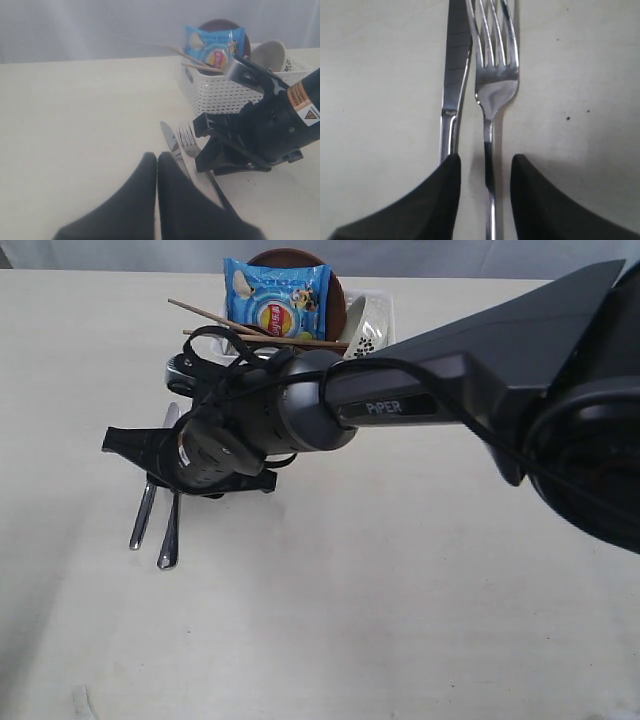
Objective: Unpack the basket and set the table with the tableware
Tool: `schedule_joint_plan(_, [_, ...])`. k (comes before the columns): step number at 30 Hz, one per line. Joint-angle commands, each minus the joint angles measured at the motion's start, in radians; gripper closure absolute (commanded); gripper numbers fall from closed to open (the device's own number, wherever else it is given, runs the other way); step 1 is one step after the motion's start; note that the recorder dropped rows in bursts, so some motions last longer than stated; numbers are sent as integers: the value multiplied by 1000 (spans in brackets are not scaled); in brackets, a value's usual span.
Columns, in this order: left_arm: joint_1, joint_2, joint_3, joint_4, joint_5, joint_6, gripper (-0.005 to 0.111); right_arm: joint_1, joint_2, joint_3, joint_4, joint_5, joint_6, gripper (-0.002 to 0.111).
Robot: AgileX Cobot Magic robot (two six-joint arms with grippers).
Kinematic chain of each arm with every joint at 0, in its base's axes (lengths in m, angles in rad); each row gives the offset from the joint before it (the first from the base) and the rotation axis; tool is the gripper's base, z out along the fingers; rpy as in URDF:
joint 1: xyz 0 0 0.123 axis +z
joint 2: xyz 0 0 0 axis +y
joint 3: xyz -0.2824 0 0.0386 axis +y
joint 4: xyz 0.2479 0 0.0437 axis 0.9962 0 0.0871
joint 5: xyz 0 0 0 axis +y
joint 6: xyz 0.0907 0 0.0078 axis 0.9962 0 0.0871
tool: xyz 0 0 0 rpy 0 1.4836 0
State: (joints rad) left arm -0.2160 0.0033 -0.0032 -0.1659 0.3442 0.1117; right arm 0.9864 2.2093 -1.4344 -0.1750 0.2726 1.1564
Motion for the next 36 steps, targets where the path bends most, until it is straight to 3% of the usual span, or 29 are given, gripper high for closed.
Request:
schedule_joint_plan(1, [-6, -3, 3, 3, -2, 0, 107, -18, 41, 5, -30, -12, 13, 74])
schedule_joint_plan(12, [-6, -3, 3, 3, -2, 0, 107, -18, 66, 5, -89, -9, 20, 75])
schedule_joint_plan(19, [-6, -3, 3, 3, -2, 0, 107, -18, 66, 5, -147, -6, 33, 92])
schedule_joint_plan(36, [-6, -3, 3, 3, -2, -2, 107, -19, 97, 5, -149, 22, 102, 92])
